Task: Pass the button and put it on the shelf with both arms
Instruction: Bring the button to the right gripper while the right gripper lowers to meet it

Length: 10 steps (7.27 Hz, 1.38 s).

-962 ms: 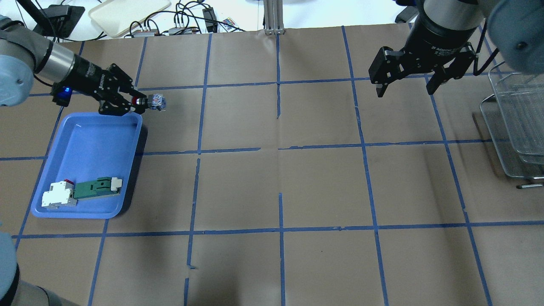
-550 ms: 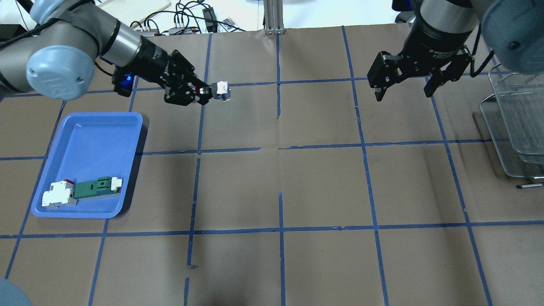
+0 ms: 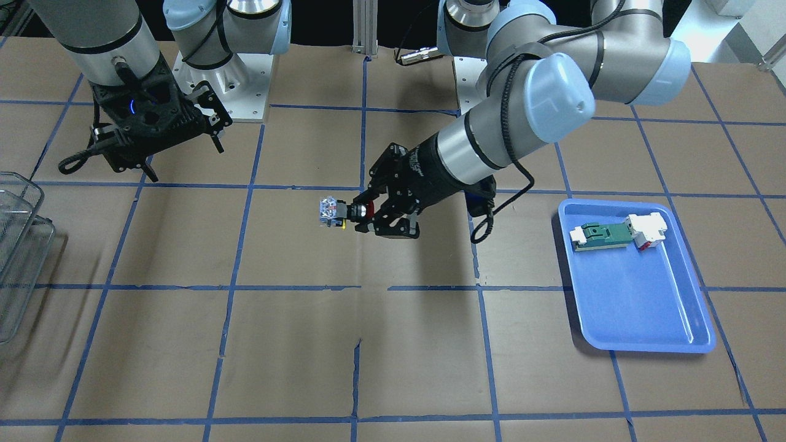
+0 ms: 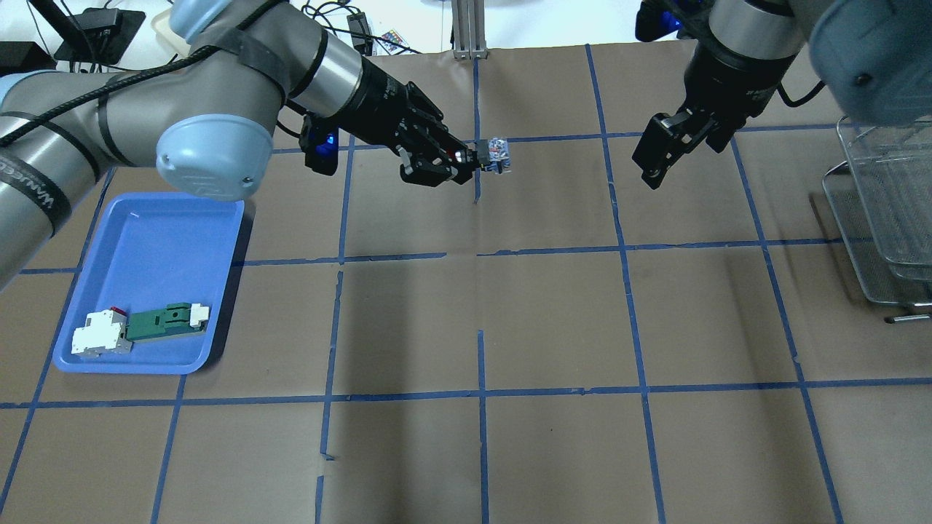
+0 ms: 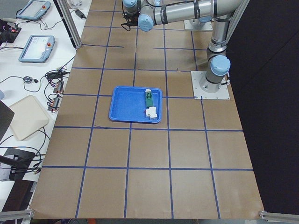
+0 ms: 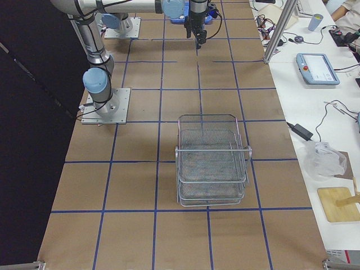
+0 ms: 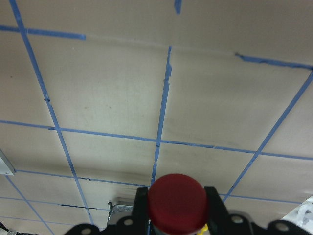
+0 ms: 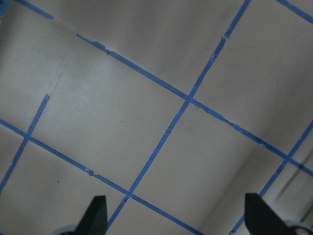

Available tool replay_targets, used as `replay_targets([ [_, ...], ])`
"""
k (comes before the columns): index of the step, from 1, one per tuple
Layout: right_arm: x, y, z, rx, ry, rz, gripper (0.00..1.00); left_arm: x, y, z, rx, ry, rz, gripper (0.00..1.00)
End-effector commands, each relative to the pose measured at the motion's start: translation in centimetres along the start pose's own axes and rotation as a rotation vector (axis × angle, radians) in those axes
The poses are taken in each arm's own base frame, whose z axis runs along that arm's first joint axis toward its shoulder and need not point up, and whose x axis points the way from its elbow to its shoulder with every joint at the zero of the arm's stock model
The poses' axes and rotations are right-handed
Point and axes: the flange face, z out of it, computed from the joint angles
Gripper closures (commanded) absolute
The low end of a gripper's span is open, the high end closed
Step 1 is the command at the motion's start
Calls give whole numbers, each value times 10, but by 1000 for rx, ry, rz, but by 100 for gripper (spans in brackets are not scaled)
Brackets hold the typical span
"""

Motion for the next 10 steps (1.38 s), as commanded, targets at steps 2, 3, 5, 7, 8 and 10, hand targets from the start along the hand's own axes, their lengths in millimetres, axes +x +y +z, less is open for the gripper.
replay_targets([
  [2,-8,-1,7,30,-46,-465,0,-31,46,37,-9,0,-37,100],
  [3,-11,0,18,43,-78,-600,0,-40,57,43,-9,-6,-33,100],
  [5,-13,1,21,62,-86,-815,0,-53,69,52,-10,-18,-37,100],
  [7,-11,-3,16,97,-40,-935,0,-61,79,59,-19,-11,-38,100],
  [8,-16,-6,17,152,-65,-984,0,-65,83,61,-21,-12,-37,100],
  [10,-25,2,30,166,-100,-1038,0,-66,85,61,-22,-11,-44,100],
])
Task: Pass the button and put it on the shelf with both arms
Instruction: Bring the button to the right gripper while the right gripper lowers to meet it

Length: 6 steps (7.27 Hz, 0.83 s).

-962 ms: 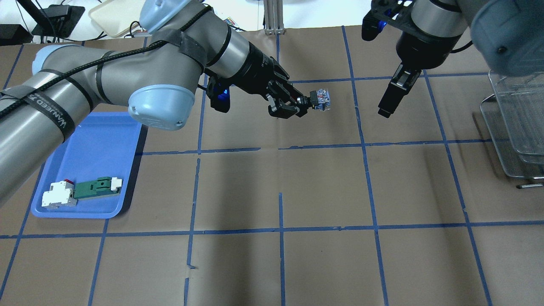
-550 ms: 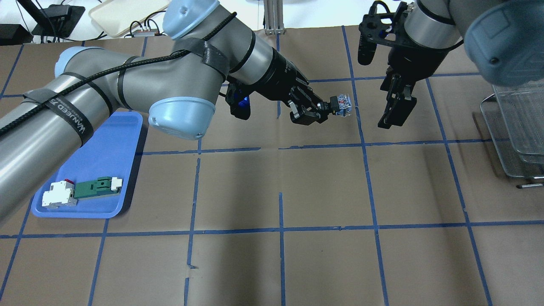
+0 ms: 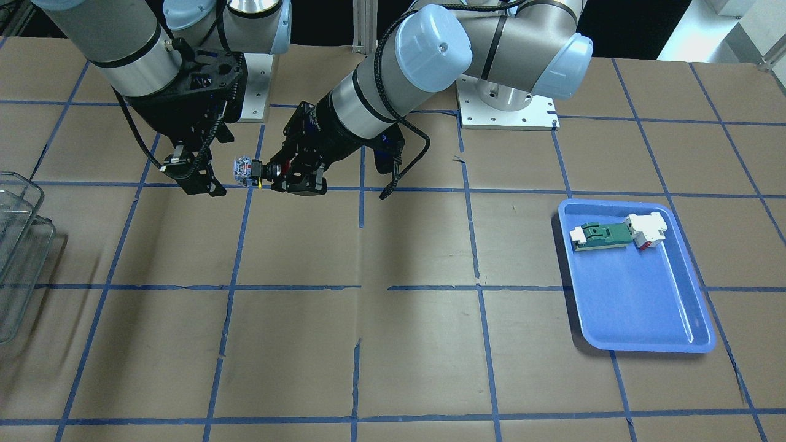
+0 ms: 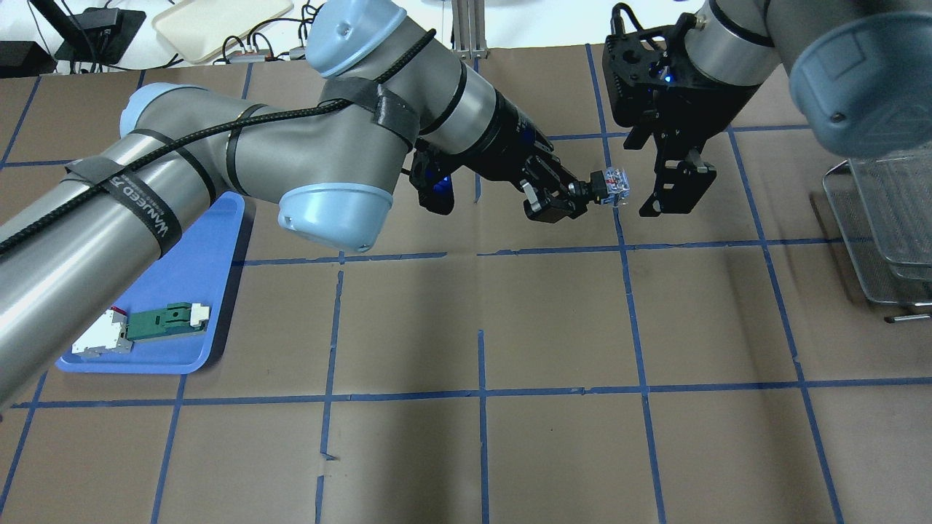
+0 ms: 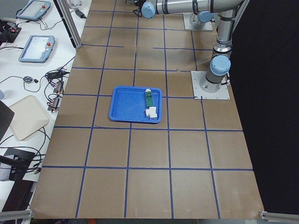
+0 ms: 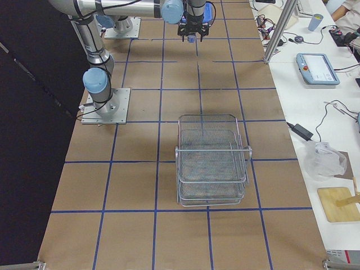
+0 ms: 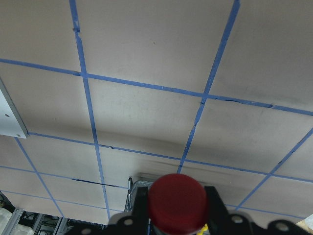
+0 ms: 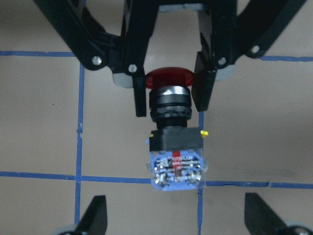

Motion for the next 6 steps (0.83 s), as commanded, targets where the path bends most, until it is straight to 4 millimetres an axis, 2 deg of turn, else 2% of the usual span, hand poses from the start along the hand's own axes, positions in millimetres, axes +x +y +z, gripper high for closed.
replay_targets([
  [1,-13,-1,1,8,7,-41,0,-2,2,0,-2,0,-1,100],
  [6,-12,-4,2,21,9,30,0,-3,5,-4,-14,15,9,100],
])
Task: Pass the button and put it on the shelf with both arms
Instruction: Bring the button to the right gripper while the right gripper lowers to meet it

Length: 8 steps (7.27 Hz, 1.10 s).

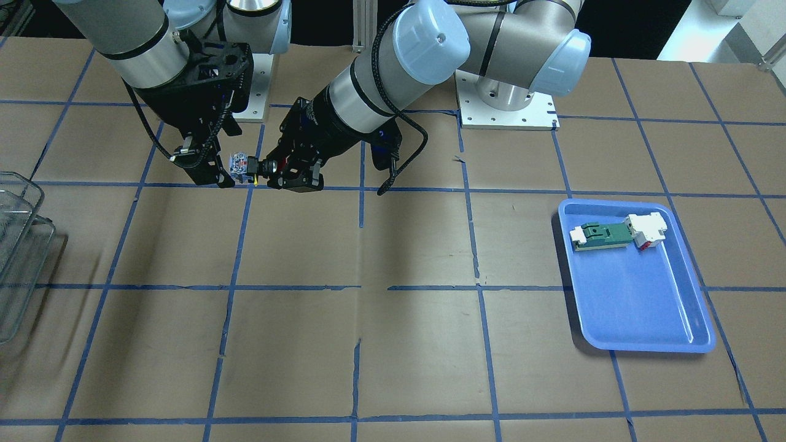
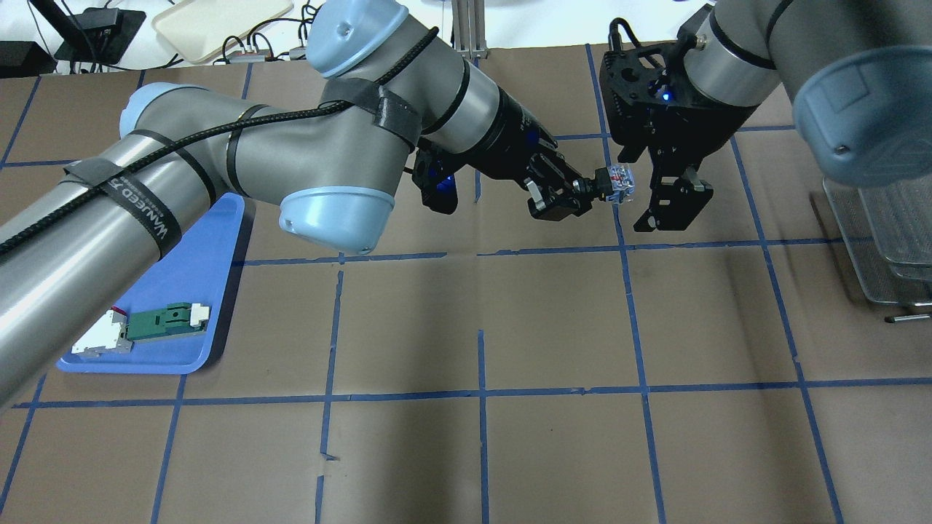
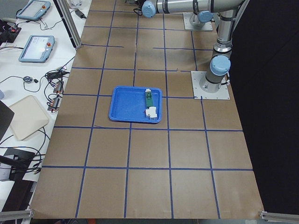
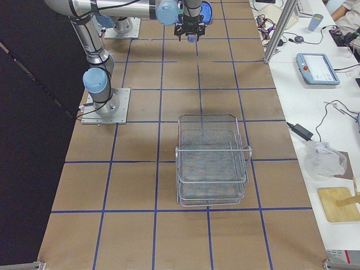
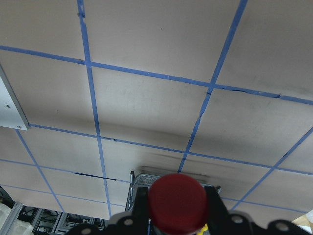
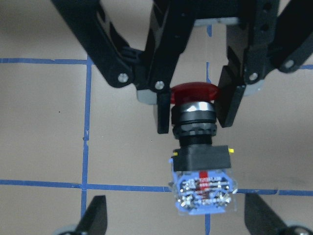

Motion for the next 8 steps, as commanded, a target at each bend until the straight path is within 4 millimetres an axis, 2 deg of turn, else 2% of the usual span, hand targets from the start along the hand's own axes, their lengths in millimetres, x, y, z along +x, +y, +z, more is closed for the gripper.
replay_targets([
  [1,1,-6,0,50,1,9,0,-1,1,-2,-3,4,3,100],
  [3,4,-10,1,73,9,0,0,-3,3,-5,-5,7,6,100],
  [4,4,-10,0,71,14,-7,8,-3,3,-5,-5,7,6,100],
  [5,6,-10,-5,60,32,-16,55,-3,3,-5,-6,8,7,100],
  [6,8,-10,-8,54,56,-23,76,-3,3,-5,-6,8,7,100],
  [8,9,-9,-8,43,56,-24,100,-3,4,-7,-7,10,9,100],
])
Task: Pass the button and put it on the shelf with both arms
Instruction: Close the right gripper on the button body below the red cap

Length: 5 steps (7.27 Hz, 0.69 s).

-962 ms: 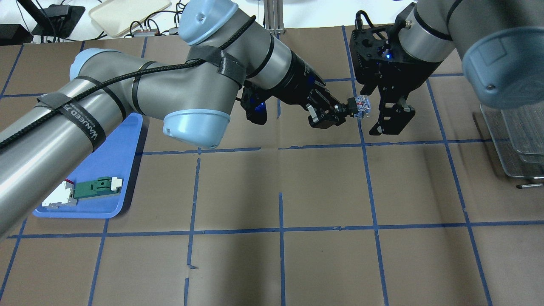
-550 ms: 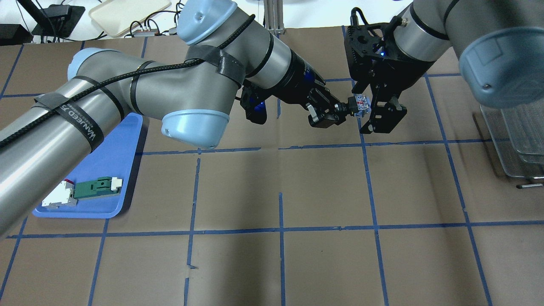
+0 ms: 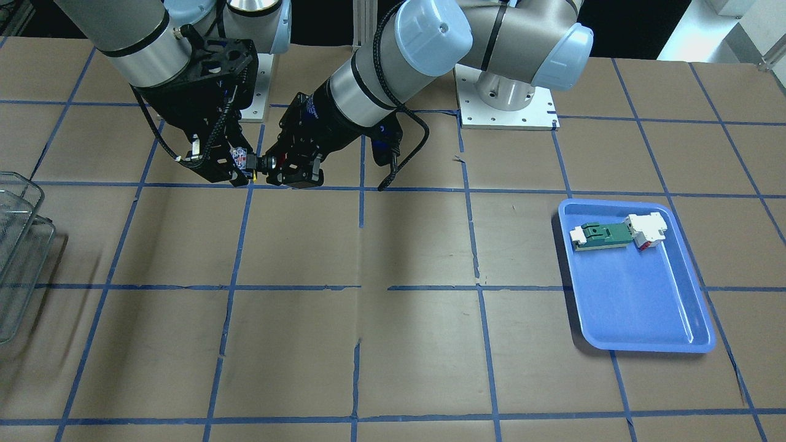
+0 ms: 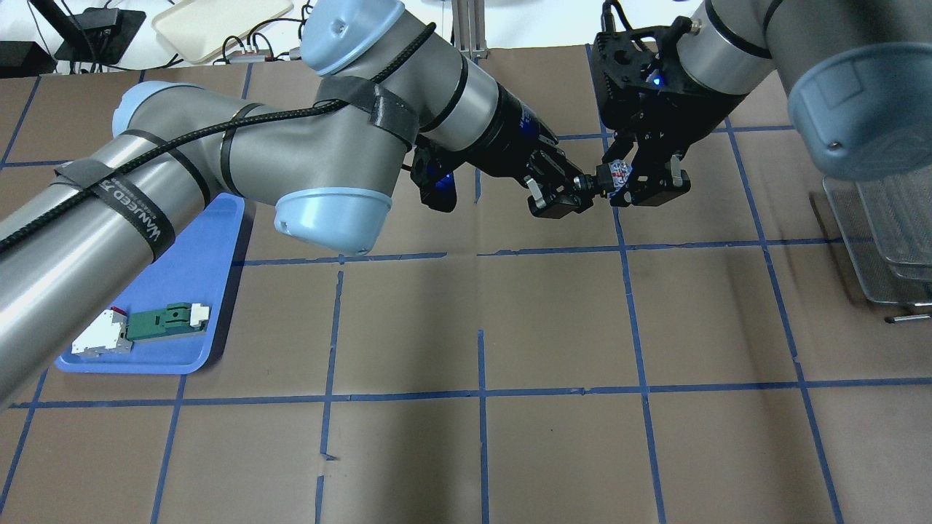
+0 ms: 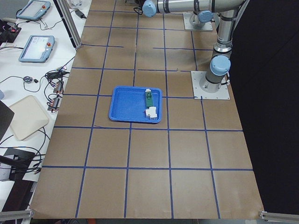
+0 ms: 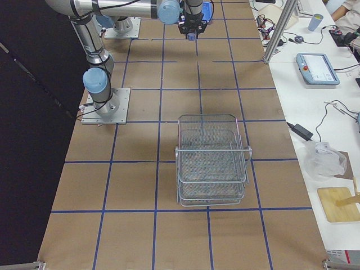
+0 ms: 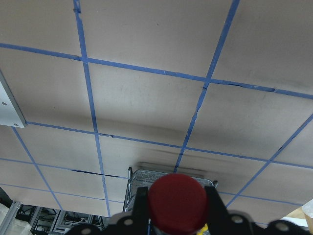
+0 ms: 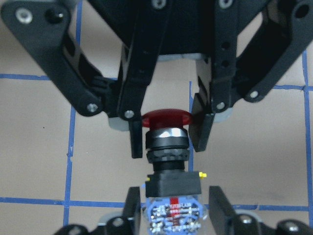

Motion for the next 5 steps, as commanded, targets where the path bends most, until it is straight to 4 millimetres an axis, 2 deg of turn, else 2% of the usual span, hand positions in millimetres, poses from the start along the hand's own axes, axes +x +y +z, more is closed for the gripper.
replay_targets([
  [1,1,0,0,-5,3,-2,100,0,0,-1,-1,1,1,100],
  [3,1,0,-1,-5,5,-3,100,-1,1,-3,-4,5,5,100],
  [4,1,1,0,-6,3,-2,100,-3,2,-4,2,7,2,51],
  [5,1,0,0,-5,3,-2,100,-3,3,-5,-3,9,-23,26],
])
